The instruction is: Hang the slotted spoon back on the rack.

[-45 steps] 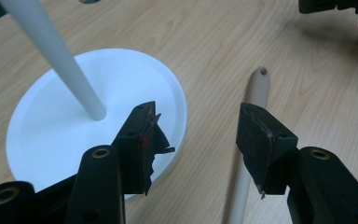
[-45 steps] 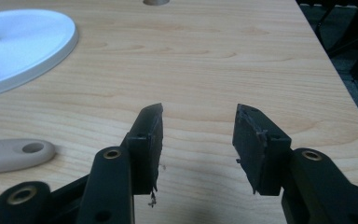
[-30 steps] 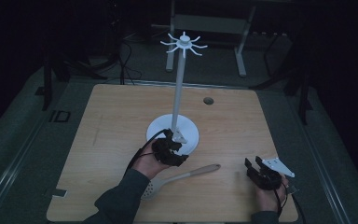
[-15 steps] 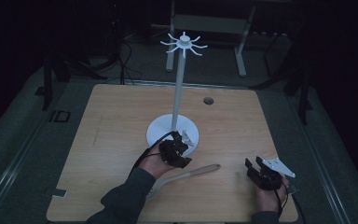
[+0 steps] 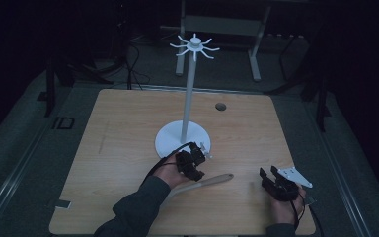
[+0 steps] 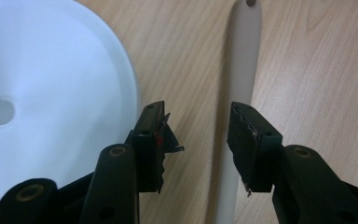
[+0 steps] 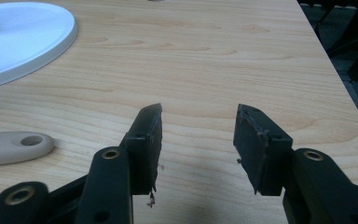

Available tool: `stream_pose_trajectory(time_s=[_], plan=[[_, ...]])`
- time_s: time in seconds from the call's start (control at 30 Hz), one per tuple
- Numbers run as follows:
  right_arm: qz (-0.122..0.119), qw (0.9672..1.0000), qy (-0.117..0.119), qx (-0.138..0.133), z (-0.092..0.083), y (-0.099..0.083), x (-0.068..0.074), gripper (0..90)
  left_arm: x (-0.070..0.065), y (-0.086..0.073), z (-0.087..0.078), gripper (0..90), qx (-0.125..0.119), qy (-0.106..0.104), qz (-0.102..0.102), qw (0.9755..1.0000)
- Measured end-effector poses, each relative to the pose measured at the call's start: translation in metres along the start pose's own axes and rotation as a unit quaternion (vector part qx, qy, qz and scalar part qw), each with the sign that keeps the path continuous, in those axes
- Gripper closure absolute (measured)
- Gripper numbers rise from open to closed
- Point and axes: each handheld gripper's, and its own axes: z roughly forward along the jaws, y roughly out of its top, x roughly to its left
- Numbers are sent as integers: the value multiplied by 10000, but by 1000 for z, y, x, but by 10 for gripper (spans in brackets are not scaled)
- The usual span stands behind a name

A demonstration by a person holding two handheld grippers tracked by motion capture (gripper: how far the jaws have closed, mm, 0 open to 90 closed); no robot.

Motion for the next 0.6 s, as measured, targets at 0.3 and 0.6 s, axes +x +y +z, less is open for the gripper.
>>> stream_pose_trajectory(time_s=[0.3,0.6], plan=[[3,10000,2,18,0,0,0,510,-5,7,16,599,441,-157,83,9989],[8,10000,-2,25,1,-1,-1,509,-12,11,29,612,839,-338,165,9958]])
